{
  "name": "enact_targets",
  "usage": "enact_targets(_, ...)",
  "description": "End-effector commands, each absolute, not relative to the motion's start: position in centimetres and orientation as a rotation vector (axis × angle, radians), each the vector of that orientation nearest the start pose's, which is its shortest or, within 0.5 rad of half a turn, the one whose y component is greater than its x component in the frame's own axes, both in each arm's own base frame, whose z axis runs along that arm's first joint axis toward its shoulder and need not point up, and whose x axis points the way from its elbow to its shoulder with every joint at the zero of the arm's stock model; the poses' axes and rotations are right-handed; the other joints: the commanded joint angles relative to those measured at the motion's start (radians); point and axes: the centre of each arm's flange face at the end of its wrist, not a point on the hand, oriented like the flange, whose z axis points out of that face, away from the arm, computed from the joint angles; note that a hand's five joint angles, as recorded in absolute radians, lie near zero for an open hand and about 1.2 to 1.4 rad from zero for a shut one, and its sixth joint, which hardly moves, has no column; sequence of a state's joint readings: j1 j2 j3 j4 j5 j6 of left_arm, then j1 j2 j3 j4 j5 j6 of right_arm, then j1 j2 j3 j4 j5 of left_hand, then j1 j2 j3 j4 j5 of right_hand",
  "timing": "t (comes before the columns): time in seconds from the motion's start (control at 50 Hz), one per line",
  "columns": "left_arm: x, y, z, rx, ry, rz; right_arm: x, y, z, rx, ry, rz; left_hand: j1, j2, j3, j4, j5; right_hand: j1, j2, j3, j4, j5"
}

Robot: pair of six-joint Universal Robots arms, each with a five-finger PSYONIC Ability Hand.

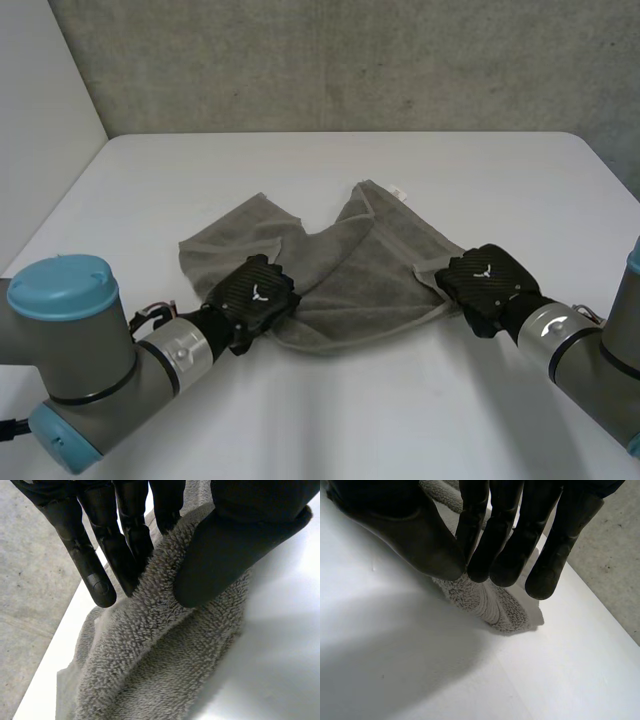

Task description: Fold the towel.

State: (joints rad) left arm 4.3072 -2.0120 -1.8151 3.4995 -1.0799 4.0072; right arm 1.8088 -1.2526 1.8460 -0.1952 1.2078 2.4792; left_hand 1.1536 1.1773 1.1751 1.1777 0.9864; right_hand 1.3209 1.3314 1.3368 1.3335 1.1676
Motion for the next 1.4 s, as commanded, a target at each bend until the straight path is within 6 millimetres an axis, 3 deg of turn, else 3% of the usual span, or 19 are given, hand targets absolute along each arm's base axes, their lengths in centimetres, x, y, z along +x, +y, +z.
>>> enact_targets(0.02, -28.5, -23.0, 16.3, -1.735, -1.611, 1.943, 22.3, -26.8, 17.3, -1.278, 2.145, -1.825, 0.243, 0.219, 0.221, 0.219, 0.235, 0.075, 0.065, 0.060, 0.063, 0.054)
enact_targets(0.08, -28.0, -22.9, 22.1, -1.608, -1.551, 2.180, 22.2, -27.1, 19.0, -1.225, 2.124, -1.871, 0.243, 0.219, 0.221, 0.219, 0.235, 0.075, 0.065, 0.060, 0.063, 0.054)
enact_targets(0.12, -27.9, -22.8, 24.3, -1.512, -1.534, 2.259, 21.7, -27.1, 25.2, -1.020, 2.044, -1.975, 0.243, 0.219, 0.221, 0.219, 0.235, 0.075, 0.065, 0.060, 0.063, 0.054)
enact_targets(0.14, -27.9, -22.8, 24.4, -1.511, -1.534, 2.259, 21.7, -27.1, 25.3, -1.019, 2.043, -1.975, 0.243, 0.219, 0.221, 0.219, 0.235, 0.075, 0.065, 0.060, 0.063, 0.054)
enact_targets(0.18, -27.0, -22.5, 29.6, -1.221, -1.497, 2.410, 21.4, -26.9, 27.8, -0.945, 2.004, -2.013, 0.243, 0.219, 0.221, 0.219, 0.235, 0.075, 0.065, 0.060, 0.063, 0.054)
enact_targets(0.22, -26.4, -22.2, 32.1, -1.056, -1.470, 2.460, 21.0, -26.1, 32.5, -0.885, 1.888, -2.098, 0.243, 0.219, 0.221, 0.219, 0.235, 0.075, 0.065, 0.060, 0.063, 0.054)
enact_targets(0.3, -24.8, -21.0, 38.0, -0.694, -1.362, 2.511, 20.9, -24.5, 36.9, -0.907, 1.765, -2.186, 0.243, 0.219, 0.221, 0.219, 0.235, 0.075, 0.065, 0.060, 0.063, 0.054)
enact_targets(0.34, -24.5, -20.7, 38.7, -0.650, -1.364, 2.494, 20.6, -23.3, 39.7, -0.916, 1.713, -2.233, 0.243, 0.219, 0.221, 0.219, 0.235, 0.075, 0.065, 0.060, 0.063, 0.054)
enact_targets(0.42, -24.4, -20.4, 38.6, -0.635, -1.420, 2.446, 20.2, -22.7, 40.8, -0.918, 1.727, -2.225, 0.243, 0.219, 0.221, 0.219, 0.235, 0.075, 0.065, 0.060, 0.063, 0.054)
enact_targets(0.52, -24.7, -20.7, 36.4, -0.668, -1.554, 2.350, 20.5, -22.8, 39.3, -0.961, 1.788, -2.116, 0.243, 0.219, 0.221, 0.219, 0.235, 0.075, 0.065, 0.060, 0.063, 0.054)
enact_targets(0.58, -25.2, -21.9, 33.5, -0.701, -1.678, 2.253, 21.8, -23.7, 35.9, -1.034, 1.851, -1.969, 0.243, 0.219, 0.221, 0.219, 0.235, 0.075, 0.065, 0.060, 0.063, 0.054)
enact_targets(0.62, -25.4, -22.5, 30.6, -0.730, -1.789, 2.162, 22.7, -23.8, 34.0, -1.083, 1.876, -1.890, 0.243, 0.219, 0.221, 0.219, 0.235, -0.150, -0.160, -0.165, -0.162, -0.171)
enact_targets(0.64, -25.4, -22.5, 30.6, -0.730, -1.790, 2.162, 23.7, -23.8, 32.3, -1.122, 1.893, -1.826, 0.243, 0.219, 0.221, 0.219, 0.235, -0.603, -0.614, -0.619, -0.616, -0.624)
enact_targets(0.74, -25.2, -22.6, 28.0, -0.750, -1.880, 2.088, 25.2, -24.7, 28.1, -1.125, 1.979, -1.678, 0.243, 0.219, 0.221, 0.219, 0.235, -0.878, -0.888, -0.894, -0.890, -0.899)
enact_targets(0.82, -24.9, -22.3, 26.9, -0.757, -1.918, 2.057, 26.6, -26.0, 22.5, -0.934, 2.077, -1.480, 0.243, 0.219, 0.221, 0.219, 0.235, -1.013, -1.023, -1.029, -1.025, -1.034)
enact_targets(0.92, -24.5, -22.2, 27.2, -0.746, -1.922, 2.071, 27.5, -26.7, 20.9, -0.650, 2.036, -1.413, 0.243, 0.219, 0.221, 0.219, 0.235, -1.007, -1.017, -1.023, -1.020, -1.028)
enact_targets(1.04, -24.2, -21.4, 28.9, -0.731, -1.862, 2.126, 28.4, -26.4, 19.2, -0.573, 2.056, -1.310, 0.243, 0.219, 0.221, 0.219, 0.235, -1.007, -1.017, -1.023, -1.020, -1.028)
enact_targets(1.18, -24.0, -21.0, 30.3, -0.716, -1.816, 2.171, 32.6, -20.5, 17.5, -0.731, 2.021, -1.171, 0.243, 0.219, 0.221, 0.219, 0.235, -1.007, -1.017, -1.023, -1.019, -1.028)
enact_targets(1.4, -23.6, -20.8, 32.9, -0.627, -1.771, 2.286, 33.7, -17.6, 17.3, -0.566, 2.065, -1.094, 0.243, 0.219, 0.221, 0.219, 0.235, -1.024, -1.035, -1.040, -1.037, -1.046)
